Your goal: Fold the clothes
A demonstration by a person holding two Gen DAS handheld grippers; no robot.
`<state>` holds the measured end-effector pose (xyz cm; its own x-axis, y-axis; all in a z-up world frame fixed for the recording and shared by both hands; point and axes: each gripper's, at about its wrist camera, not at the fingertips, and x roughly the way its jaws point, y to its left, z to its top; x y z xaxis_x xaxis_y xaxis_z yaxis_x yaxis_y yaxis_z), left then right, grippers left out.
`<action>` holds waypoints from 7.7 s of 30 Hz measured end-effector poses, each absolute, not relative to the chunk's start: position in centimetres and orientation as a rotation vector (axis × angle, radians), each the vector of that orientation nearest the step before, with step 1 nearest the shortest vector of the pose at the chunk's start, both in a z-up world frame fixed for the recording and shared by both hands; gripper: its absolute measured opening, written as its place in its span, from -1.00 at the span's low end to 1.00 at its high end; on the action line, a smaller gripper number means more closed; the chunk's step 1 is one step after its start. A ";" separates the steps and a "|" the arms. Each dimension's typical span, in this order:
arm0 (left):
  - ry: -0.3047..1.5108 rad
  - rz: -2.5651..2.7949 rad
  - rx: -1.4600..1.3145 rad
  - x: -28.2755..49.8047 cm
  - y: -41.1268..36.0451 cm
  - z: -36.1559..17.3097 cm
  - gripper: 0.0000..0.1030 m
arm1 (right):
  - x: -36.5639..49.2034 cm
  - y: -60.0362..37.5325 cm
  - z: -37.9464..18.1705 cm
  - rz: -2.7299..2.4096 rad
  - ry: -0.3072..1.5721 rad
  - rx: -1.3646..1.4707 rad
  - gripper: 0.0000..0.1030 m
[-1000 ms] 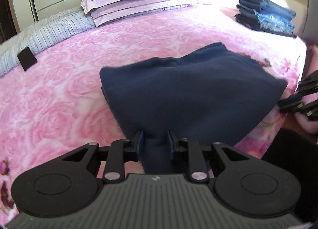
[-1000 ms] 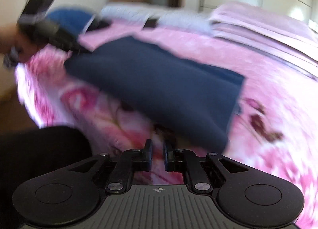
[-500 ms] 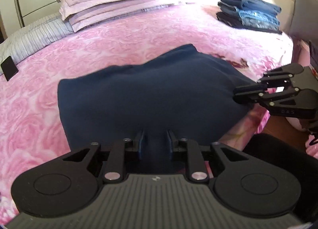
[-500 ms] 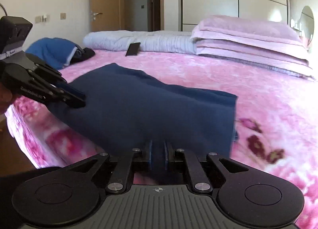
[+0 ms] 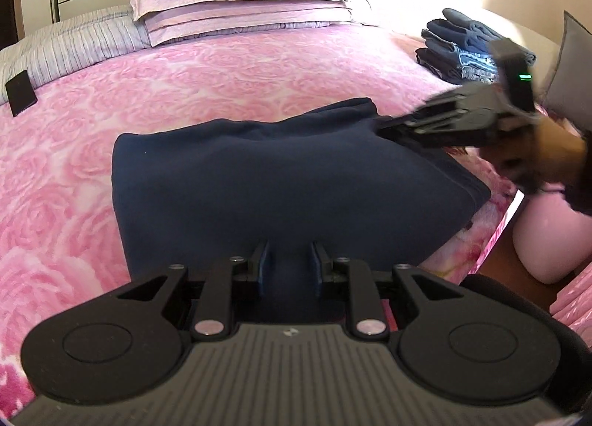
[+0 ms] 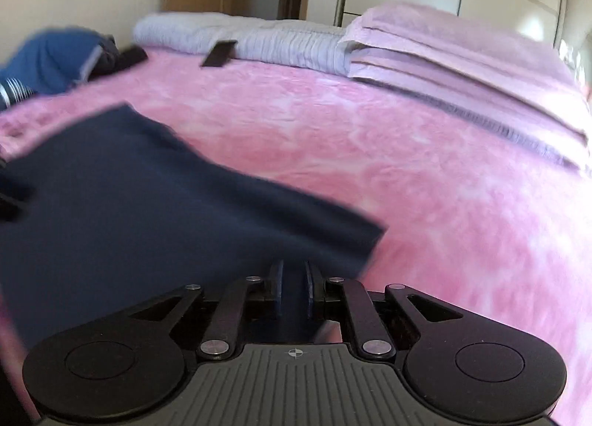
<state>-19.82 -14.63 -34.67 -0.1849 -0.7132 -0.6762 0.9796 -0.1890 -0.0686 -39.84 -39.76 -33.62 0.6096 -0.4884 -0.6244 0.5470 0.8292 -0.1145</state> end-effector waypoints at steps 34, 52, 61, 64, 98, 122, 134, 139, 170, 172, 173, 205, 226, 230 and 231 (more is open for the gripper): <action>0.539 -1.579 0.598 -21.4 -12.3 -33.9 -0.61 | -43.0 -21.8 -30.0 -0.509 0.589 0.155 0.23; 0.080 -1.564 0.717 -22.0 -5.8 -31.7 0.41 | -36.4 -21.6 -34.9 -0.430 0.864 -0.254 0.23; -0.421 -1.440 1.280 -27.6 -5.9 -39.2 0.39 | -34.9 -21.7 -37.0 -0.449 0.905 -0.364 0.22; -0.447 -1.403 1.314 -27.9 -7.5 -40.3 0.39 | -35.2 -21.9 -37.2 -0.488 0.906 -0.396 0.22; -0.262 -1.341 1.453 -28.4 -12.3 -40.9 -0.04 | -35.8 -23.1 -37.6 -0.558 0.814 -0.280 0.23; -0.306 -1.316 1.308 -29.4 -8.5 -41.0 -0.05 | -37.8 -21.2 -38.9 -0.523 0.698 -0.459 0.30; -0.398 -1.373 1.333 -29.3 -7.6 -41.0 -0.02 | -35.2 -19.8 -40.0 -0.548 0.798 -0.620 -0.33; -0.495 -1.369 1.406 -29.5 -7.8 -41.0 0.09 | -36.1 -20.2 -37.2 -0.536 0.775 -0.563 -0.57; -0.217 -1.677 1.512 -32.3 -18.7 -16.6 -0.41 | -39.3 -28.4 -14.9 -0.455 1.061 -0.440 -0.62; -0.254 -1.721 1.486 -34.1 -20.1 -14.0 -0.41 | -40.8 -29.1 -11.6 -0.511 1.079 -0.441 -0.62; -0.280 -1.742 1.470 -35.1 -20.9 -13.0 -0.41 | -41.8 -29.6 -10.5 -0.549 1.090 -0.438 -0.62; -0.850 -1.928 1.177 -77.9 -54.6 -2.3 -0.41 | -86.7 -52.2 3.7 -1.133 1.044 -0.445 -0.61; -0.785 -1.844 1.365 -84.0 -63.5 -21.8 -0.19 | -98.1 -59.3 -13.9 -0.900 1.077 -0.343 -0.43; -0.778 -1.865 1.382 -83.8 -64.3 -22.1 -0.32 | -98.4 -59.9 -13.9 -0.894 1.119 -0.290 -0.44; -0.772 -1.871 1.382 -83.7 -64.6 -22.1 -0.34 | -98.3 -59.9 -14.2 -0.891 1.127 -0.265 -0.51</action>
<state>-83.67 -64.60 -22.08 -0.2079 -0.8010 -0.5614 0.1721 -0.5950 0.7851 -98.33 -59.89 -14.17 0.1387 -0.7307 -0.6684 0.4817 0.6395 -0.5991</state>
